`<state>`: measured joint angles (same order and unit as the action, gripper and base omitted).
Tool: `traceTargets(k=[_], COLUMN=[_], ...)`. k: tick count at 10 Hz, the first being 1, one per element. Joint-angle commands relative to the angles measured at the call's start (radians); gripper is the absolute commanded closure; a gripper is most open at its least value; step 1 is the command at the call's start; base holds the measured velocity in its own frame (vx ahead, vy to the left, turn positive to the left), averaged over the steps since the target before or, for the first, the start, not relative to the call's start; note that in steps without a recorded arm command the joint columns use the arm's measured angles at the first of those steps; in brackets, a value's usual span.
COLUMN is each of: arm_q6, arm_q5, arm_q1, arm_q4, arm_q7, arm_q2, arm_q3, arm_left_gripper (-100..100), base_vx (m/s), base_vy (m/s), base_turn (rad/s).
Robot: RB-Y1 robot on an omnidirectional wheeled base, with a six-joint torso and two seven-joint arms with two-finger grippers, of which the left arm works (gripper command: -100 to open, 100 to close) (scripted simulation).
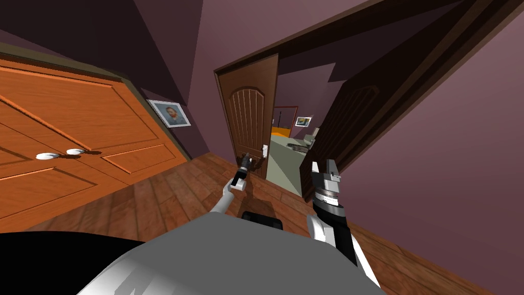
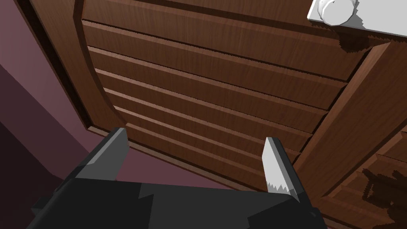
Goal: Push the door open
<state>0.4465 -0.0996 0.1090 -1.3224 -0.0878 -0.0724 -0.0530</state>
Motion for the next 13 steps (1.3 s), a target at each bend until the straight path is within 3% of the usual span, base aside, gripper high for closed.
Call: traceTargets(k=[1,2,4,5,7,8,11,12,13], arm_q6=[0.008,0.008,0.010,0.010,0.011,0.011,0.014,0.014,0.015], arm_q5=[0.000,0.000,0.001,0.001,0.002,0.002,0.003,0.003,0.004], arm_q1=[0.028,0.028,0.074,0.074,0.117,0.117,0.179,0.179,0.198], arm_q4=[0.050,0.057,0.132,0.137,0.202,0.213,0.310,0.320,0.354], arm_q7=[0.002,0.002,0.007,0.007,0.013,0.013,0.021,0.021,0.023], arm_q2=[-0.002,-0.002,-0.002,-0.002,-0.001,-0.001,0.003,0.003,0.004], arm_q3=[-0.003,-0.003,-0.010,-0.010,-0.016,-0.016,-0.025,-0.025,-0.028], arm_left_gripper=[-100,-100,-100,-100,-100,-100,-100,-100,-100], base_vx=[0.047,0.038,0.057,0.056,0.072,0.056,0.064,0.061,0.057], base_vy=[0.022,0.023,0.030,0.022,0.027,0.021,0.042,0.031,0.027], base_turn=[-0.044,-0.022,-0.054,-0.022,-0.049,-0.022,-0.053,-0.016,-0.023])
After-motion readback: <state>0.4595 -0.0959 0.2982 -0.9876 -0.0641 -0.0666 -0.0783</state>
